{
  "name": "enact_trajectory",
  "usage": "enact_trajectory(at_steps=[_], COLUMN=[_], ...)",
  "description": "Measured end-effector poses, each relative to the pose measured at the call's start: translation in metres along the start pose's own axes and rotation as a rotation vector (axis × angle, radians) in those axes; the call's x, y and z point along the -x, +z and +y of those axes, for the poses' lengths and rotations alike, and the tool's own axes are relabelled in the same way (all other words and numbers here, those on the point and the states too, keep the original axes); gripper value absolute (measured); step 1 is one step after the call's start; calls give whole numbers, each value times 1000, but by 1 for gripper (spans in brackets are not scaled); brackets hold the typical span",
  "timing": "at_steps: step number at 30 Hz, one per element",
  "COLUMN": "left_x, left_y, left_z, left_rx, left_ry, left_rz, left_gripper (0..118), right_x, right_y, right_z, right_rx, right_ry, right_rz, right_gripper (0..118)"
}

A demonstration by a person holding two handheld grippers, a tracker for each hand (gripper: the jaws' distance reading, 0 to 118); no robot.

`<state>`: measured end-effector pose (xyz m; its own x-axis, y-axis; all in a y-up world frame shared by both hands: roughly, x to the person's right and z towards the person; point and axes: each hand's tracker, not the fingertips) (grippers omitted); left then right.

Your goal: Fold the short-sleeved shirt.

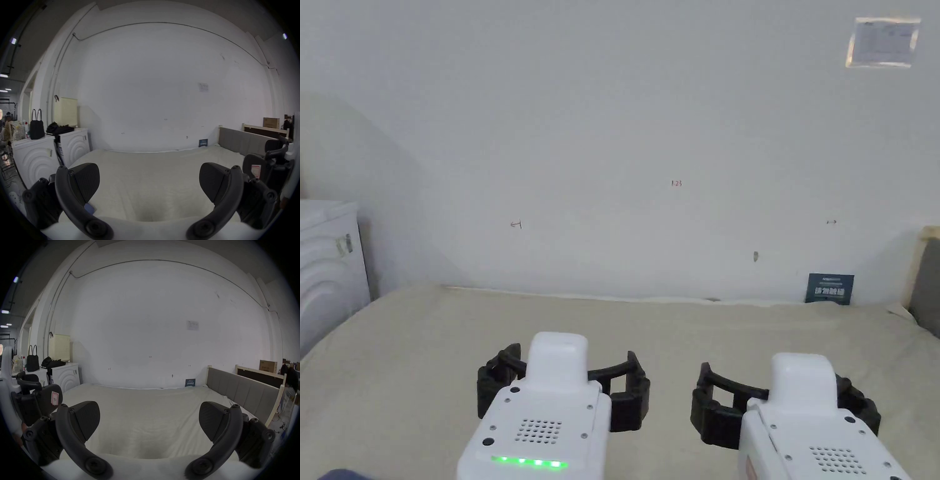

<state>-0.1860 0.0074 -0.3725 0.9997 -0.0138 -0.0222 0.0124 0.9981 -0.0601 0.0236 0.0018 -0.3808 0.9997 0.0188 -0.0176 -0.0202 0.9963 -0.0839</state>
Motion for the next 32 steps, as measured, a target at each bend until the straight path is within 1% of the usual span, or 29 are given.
enact_trajectory(at_steps=[3,4,7,10,14,17,18,19,20,21,22,25,27,29,30,32], left_x=[-2,-4,-8,1,4,11,14,14,13,12,11,7,10,12,14,16], left_y=[4,6,9,6,-2,-10,-13,-11,-14,-18,-18,-17,-17,-17,-18,-16], left_z=[2,5,14,24,26,17,14,9,8,8,6,3,0,-4,-5,-5], left_rx=[-44,-34,13,46,84,85,57,-14,29,64,61,86,94,62,43,40], left_ry=[53,55,109,110,100,126,124,137,133,79,60,103,105,114,122,134], left_rz=[-97,-92,-12,-25,73,22,-10,-3,37,40,48,79,20,-57,-73,-16], left_gripper=[118,118,118,118,118,118,118,118,118,118,118,118,118,118,118,118], right_x=[-3,-1,-5,-8,-8,-5,-5,-5,-3,-2,-1,1,2,3,3,4], right_y=[0,3,3,6,6,6,6,5,6,6,5,6,4,6,6,7], right_z=[5,5,12,15,16,13,11,9,6,5,5,5,7,8,7,7], right_rx=[-6,-6,-14,-32,-24,-24,-27,-28,-26,-24,-25,-33,-36,-34,-34,-35], right_ry=[6,10,5,-14,-1,4,3,5,15,23,31,48,46,43,44,50], right_rz=[1,5,6,8,8,11,16,21,24,24,22,21,16,18,22,24], right_gripper=[118,118,118,118,118,118,118,118,118,118,118,118,118,118,118,118])
